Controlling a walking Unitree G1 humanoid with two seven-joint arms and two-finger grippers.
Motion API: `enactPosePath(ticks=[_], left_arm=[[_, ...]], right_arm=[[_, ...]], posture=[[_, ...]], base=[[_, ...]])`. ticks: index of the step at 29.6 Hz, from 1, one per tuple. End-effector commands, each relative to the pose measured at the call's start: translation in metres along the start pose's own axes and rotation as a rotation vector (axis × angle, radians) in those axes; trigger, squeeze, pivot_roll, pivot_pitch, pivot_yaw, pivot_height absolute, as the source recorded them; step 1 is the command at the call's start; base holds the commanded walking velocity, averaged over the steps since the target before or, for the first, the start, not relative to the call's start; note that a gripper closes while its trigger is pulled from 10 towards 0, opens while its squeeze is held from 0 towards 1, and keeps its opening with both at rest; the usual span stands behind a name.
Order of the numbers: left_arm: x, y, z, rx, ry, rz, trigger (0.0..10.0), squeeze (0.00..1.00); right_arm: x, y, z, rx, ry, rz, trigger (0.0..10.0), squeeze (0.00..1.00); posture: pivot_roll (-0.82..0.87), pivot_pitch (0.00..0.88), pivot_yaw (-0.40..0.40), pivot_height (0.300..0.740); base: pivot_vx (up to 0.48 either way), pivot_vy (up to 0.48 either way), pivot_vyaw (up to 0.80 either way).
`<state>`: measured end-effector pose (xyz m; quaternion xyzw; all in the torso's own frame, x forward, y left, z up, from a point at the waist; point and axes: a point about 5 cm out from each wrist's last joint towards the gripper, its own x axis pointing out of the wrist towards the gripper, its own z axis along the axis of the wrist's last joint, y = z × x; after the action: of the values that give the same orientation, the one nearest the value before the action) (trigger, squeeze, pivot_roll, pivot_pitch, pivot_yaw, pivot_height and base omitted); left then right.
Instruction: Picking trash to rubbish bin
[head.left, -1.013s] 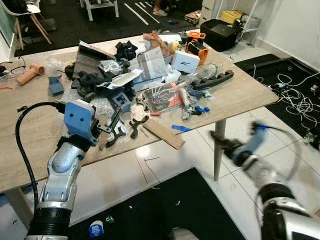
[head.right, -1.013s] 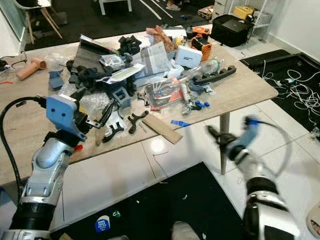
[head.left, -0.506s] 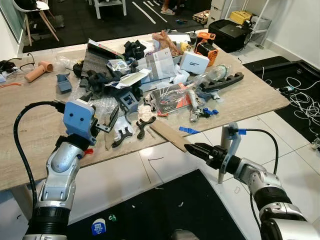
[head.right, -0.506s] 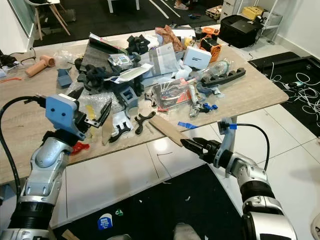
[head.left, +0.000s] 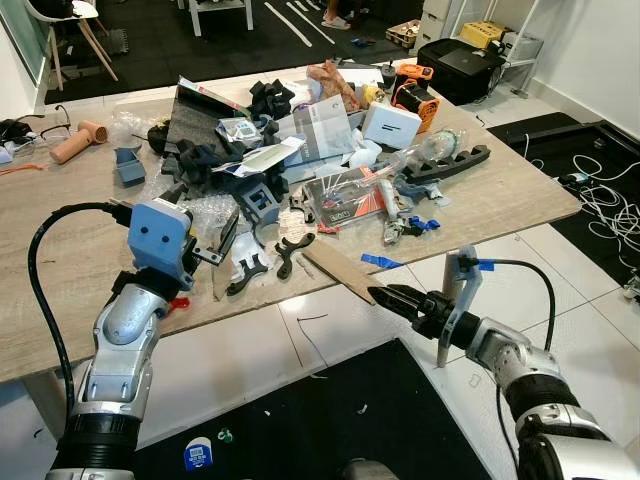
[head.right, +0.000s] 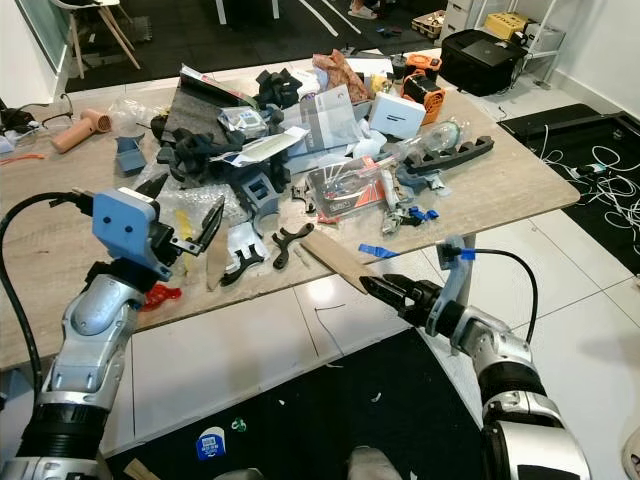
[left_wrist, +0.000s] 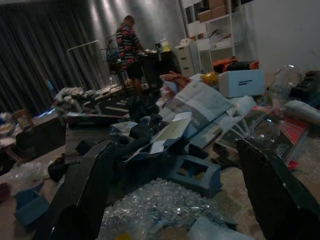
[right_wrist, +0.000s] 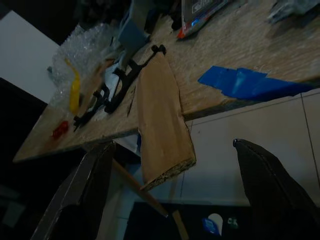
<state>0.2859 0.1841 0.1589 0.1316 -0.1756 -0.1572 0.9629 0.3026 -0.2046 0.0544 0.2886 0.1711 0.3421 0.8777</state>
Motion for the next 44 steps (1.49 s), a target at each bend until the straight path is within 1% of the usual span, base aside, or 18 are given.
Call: enactPosePath(ticks=[1, 2, 3, 4, 7, 9, 11, 12, 14, 15, 22, 26, 29, 31, 34, 37, 44], left_arm=[[-0.006, -0.004, 0.000, 0.058, 0.002, -0.090, 10.0, 0.00], [-0.006, -0.004, 0.000, 0.058, 0.002, -0.090, 10.0, 0.00], [-0.012, -0.007, 0.000, 0.082, 0.000, -0.154, 10.0, 0.00], [-0.012, -0.007, 0.000, 0.082, 0.000, -0.154, 10.0, 0.00], [-0.026, -0.013, -0.006, 0.073, 0.050, -0.310, 10.0, 0.00], [-0.026, -0.013, -0.006, 0.073, 0.050, -0.310, 10.0, 0.00], [-0.036, -0.014, -0.008, 0.060, 0.096, -0.411, 10.0, 0.00], [-0.036, -0.014, -0.008, 0.060, 0.096, -0.411, 10.0, 0.00], [-0.045, -0.013, -0.011, 0.073, 0.151, -0.492, 10.0, 0.00], [-0.046, -0.013, -0.011, 0.075, 0.163, -0.506, 10.0, 0.00], [-0.047, -0.017, -0.010, 0.070, 0.164, -0.531, 10.0, 0.00], [-0.046, -0.022, -0.008, 0.063, 0.159, -0.564, 10.0, 0.00], [-0.046, -0.022, -0.008, 0.063, 0.160, -0.568, 10.0, 0.00], [-0.046, -0.021, -0.006, 0.065, 0.162, -0.575, 10.0, 0.00], [-0.046, -0.021, -0.006, 0.068, 0.163, -0.577, 10.0, 0.00], [-0.046, -0.021, -0.006, 0.073, 0.165, -0.579, 10.0, 0.00], [-0.047, -0.021, -0.007, 0.079, 0.170, -0.578, 10.0, 0.00]], right_arm=[[0.000, -0.001, 0.004, 0.017, -0.053, -0.009, 10.0, 0.00], [0.000, -0.001, 0.004, 0.017, -0.053, -0.009, 10.0, 0.00], [0.000, -0.001, 0.006, 0.023, -0.069, -0.007, 10.0, 0.00], [0.000, -0.001, 0.006, 0.023, -0.069, -0.007, 10.0, 0.00], [0.000, -0.001, 0.009, 0.029, -0.096, -0.008, 10.0, 0.00], [0.000, -0.001, 0.009, 0.029, -0.096, -0.008, 10.0, 0.00], [0.001, -0.001, 0.011, 0.027, -0.109, -0.007, 10.0, 0.00], [0.001, -0.001, 0.011, 0.027, -0.109, -0.007, 10.0, 0.00], [0.001, -0.001, 0.013, 0.026, -0.125, -0.013, 10.0, 0.00], [0.001, -0.001, 0.013, 0.025, -0.128, -0.016, 10.0, 0.00], [0.001, -0.003, 0.011, 0.032, -0.128, -0.027, 10.0, 0.00], [-0.001, -0.005, -0.002, 0.095, -0.089, -0.035, 10.0, 0.00], [-0.001, -0.005, -0.006, 0.108, -0.077, -0.035, 10.0, 0.00], [0.000, -0.004, -0.010, 0.133, -0.068, -0.026, 10.0, 0.00], [0.001, -0.003, -0.011, 0.143, -0.066, -0.020, 10.0, 0.00], [0.002, -0.002, -0.014, 0.176, -0.050, -0.009, 10.0, 0.00], [0.004, -0.002, -0.021, 0.182, -0.014, -0.023, 10.0, 0.00]], posture=[[-0.05, 0.000, -0.001, 0.740], [-0.05, 0.000, -0.001, 0.740], [-0.04, 0.000, -0.002, 0.740], [-0.04, 0.000, -0.002, 0.740], [-0.04, 0.000, -0.001, 0.740], [-0.04, 0.000, -0.001, 0.740], [-0.04, 0.000, -0.003, 0.740], [-0.04, 0.000, -0.003, 0.740], [-0.04, 0.000, -0.003, 0.740], [-0.04, 0.000, -0.003, 0.740], [-0.04, 0.000, -0.002, 0.740], [-0.04, 0.000, -0.002, 0.740], [-0.04, 0.000, -0.002, 0.740], [-0.04, 0.000, 0.000, 0.740], [-0.04, 0.000, 0.000, 0.740], [-0.04, 0.000, 0.002, 0.740], [-0.03, 0.000, 0.002, 0.740]], base=[[0.000, 0.000, 0.00], [0.000, 0.000, 0.00], [0.000, 0.000, 0.00], [0.000, 0.000, 0.00], [0.000, 0.000, 0.00], [0.000, 0.000, 0.00], [0.000, 0.000, 0.00], [0.000, 0.000, 0.00], [0.000, 0.000, 0.00], [0.000, 0.000, 0.00], [0.000, 0.000, 0.00], [0.000, 0.000, 0.00], [0.000, 0.000, 0.00], [0.000, 0.000, 0.00], [0.000, 0.000, 0.00], [0.000, 0.000, 0.00], [0.000, 0.000, 0.00]])
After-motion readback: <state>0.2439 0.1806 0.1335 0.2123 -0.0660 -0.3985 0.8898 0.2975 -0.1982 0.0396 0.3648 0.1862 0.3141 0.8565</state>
